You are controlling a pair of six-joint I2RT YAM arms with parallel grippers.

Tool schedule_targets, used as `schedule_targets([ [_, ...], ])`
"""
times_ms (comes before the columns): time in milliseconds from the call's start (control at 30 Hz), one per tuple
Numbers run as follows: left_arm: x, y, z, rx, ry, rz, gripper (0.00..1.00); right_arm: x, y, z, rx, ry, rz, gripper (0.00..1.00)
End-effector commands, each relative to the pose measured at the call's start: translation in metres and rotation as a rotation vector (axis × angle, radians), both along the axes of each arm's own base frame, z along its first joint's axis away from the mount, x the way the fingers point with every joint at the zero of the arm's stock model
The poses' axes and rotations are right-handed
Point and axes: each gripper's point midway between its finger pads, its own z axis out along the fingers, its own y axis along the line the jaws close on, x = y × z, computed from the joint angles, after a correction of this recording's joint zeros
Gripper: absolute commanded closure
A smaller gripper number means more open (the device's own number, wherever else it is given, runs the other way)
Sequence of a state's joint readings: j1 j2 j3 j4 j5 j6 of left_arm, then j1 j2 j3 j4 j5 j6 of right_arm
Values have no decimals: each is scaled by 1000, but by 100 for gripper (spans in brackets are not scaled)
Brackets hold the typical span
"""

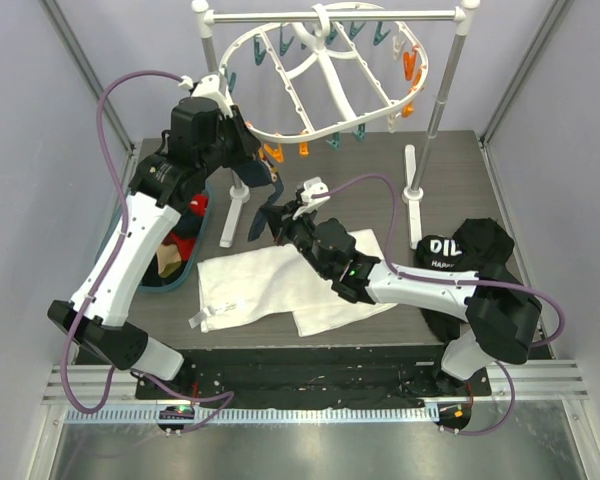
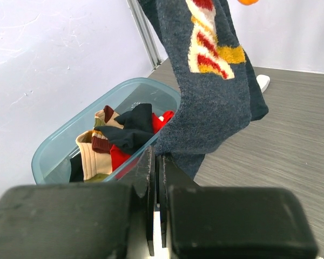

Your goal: Remove the socks clipped to the hanger

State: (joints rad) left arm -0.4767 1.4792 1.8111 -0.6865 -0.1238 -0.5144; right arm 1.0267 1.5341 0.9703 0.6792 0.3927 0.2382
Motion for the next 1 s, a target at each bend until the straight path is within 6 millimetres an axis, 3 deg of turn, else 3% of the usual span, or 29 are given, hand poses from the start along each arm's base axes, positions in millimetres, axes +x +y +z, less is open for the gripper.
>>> schedule_targets([
  [0, 2, 0, 25, -20, -69, 0, 100, 0, 5, 29, 67, -47, 6, 99],
  [533, 1, -3, 23, -21, -60, -14, 100, -7, 11, 1, 92, 24, 47, 99],
  [867, 0, -6, 22, -39, -54, -29, 100, -6, 12, 1, 111, 31, 47, 99],
  [933, -3, -8, 25, -55, -56, -39, 100, -4, 17, -3, 128, 39, 46, 99],
  [967, -6, -11, 27, -67, -55, -59, 100, -2, 23, 6, 159, 43, 51, 99],
])
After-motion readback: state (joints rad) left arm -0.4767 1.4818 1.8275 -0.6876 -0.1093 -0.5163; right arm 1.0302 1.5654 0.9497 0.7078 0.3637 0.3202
